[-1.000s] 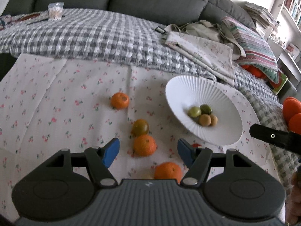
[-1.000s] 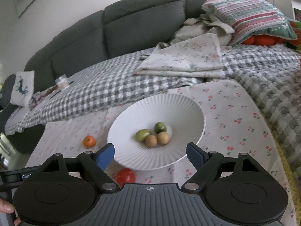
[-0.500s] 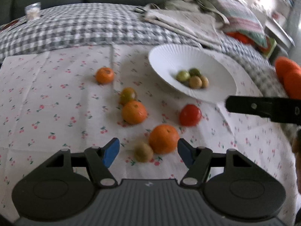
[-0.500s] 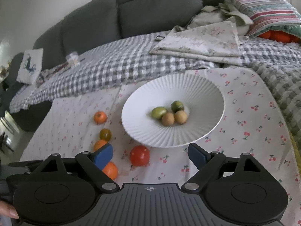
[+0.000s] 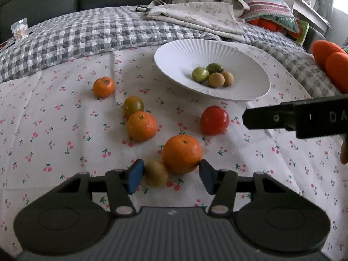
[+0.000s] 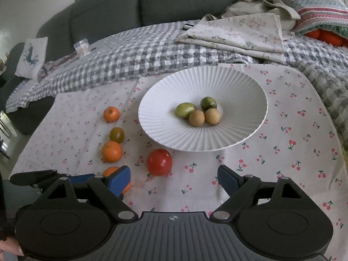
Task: Organize fruits
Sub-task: 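Move both tools back toward the remaining fruits on the cloth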
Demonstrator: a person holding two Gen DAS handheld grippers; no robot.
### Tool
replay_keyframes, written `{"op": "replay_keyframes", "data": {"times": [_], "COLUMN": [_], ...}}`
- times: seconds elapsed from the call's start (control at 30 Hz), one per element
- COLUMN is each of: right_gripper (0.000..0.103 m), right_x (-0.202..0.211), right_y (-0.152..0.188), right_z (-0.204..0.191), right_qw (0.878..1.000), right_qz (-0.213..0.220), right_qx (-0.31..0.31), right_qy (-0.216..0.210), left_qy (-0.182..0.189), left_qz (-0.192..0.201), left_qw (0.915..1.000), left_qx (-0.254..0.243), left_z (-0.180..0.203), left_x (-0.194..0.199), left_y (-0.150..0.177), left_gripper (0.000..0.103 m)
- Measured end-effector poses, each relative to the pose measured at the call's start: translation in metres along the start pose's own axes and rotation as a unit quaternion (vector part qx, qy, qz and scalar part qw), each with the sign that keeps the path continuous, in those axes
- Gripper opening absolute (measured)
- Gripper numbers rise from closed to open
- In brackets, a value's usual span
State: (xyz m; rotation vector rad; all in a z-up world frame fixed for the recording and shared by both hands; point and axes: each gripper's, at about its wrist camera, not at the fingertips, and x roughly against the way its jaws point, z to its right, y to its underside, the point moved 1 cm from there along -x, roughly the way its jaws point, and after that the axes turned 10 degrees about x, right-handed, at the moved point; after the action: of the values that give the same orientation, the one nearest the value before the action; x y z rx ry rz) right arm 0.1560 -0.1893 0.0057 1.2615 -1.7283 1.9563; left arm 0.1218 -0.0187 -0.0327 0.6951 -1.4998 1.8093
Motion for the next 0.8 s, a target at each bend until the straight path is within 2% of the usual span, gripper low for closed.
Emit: {"op": "replay_keyframes", "data": {"times": [0.3, 0.63, 0.8], "right_gripper": [0.089, 0.089, 0.089], "right_x": [-0.006, -0.009, -0.013], "right_y": [0.002, 0.002, 0.004], "right_z": [0.001, 0.002, 0.001], "right_qw": [1.0, 1.0, 1.0], "right_qz": [-0.009, -0.012, -0.019], "right_qx": [0.004, 0.005, 0.011], "right_qy": [0.007, 0.011, 0.013], "left_qy": [0.001, -0.001, -0.005], "left_qz": [0.01, 0.016, 0.027], "left_qw": [0.9999, 0.9997, 0.9993], "left_qx": [-0.007, -0.018, -0.026], "left_z": [0.001, 0.004, 0.007], "left_x": [0.0, -0.003, -0.002], "left_y": [-0.001, -0.001, 0.0], "left_gripper": [0.053, 0.057, 0.053]}}
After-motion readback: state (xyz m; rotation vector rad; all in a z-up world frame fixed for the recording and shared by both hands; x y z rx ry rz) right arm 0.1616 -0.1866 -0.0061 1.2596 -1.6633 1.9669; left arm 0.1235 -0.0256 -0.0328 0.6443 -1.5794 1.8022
